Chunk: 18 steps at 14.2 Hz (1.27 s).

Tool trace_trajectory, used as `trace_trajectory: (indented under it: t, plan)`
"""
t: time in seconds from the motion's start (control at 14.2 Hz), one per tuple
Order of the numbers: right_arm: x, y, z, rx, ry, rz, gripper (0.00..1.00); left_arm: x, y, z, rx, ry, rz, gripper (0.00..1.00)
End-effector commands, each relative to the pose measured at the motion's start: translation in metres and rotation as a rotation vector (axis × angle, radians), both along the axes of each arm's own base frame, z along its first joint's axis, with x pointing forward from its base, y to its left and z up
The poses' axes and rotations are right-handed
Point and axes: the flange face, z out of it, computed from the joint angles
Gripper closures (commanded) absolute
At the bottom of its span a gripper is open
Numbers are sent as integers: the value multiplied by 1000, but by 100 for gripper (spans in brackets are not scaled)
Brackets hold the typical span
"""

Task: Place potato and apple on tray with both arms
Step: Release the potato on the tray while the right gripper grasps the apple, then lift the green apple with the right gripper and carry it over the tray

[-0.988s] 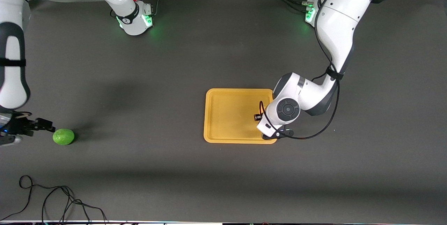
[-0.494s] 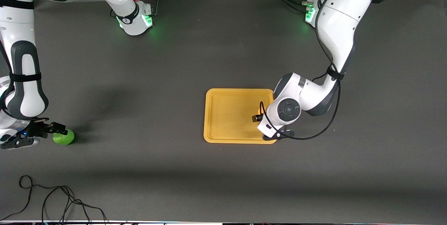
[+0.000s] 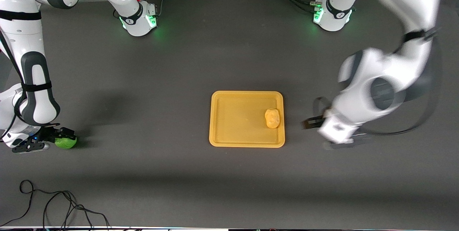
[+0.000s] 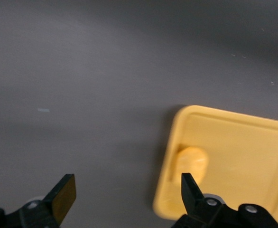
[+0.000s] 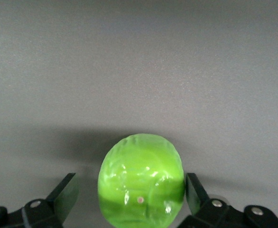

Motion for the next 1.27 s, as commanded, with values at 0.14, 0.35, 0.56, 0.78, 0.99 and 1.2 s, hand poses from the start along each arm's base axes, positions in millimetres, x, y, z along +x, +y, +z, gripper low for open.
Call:
trace_trajectory:
  t: [0.14, 0.35, 0.56, 0.78, 0.99, 1.2]
  plan:
    - [1, 0, -3, 9, -16, 16, 30, -31, 108, 36, 82, 2, -120, 1]
    - [3, -1, 13, 9, -30, 60, 76, -54, 122, 36, 144, -77, -124, 1]
    - [16, 9, 84, 50, -48, 101, 83, -57, 126, 32, 142, -129, -122, 1]
    - [18, 10, 169, 4, -34, 151, 83, -51, 135, 46, 143, -88, -166, 1]
    - [20, 41, 240, 7, 25, 142, 83, -44, 149, 58, 140, -55, -179, 1]
    - [29, 134, 291, 2, 66, 77, 83, -44, 148, 57, 139, -55, -180, 1]
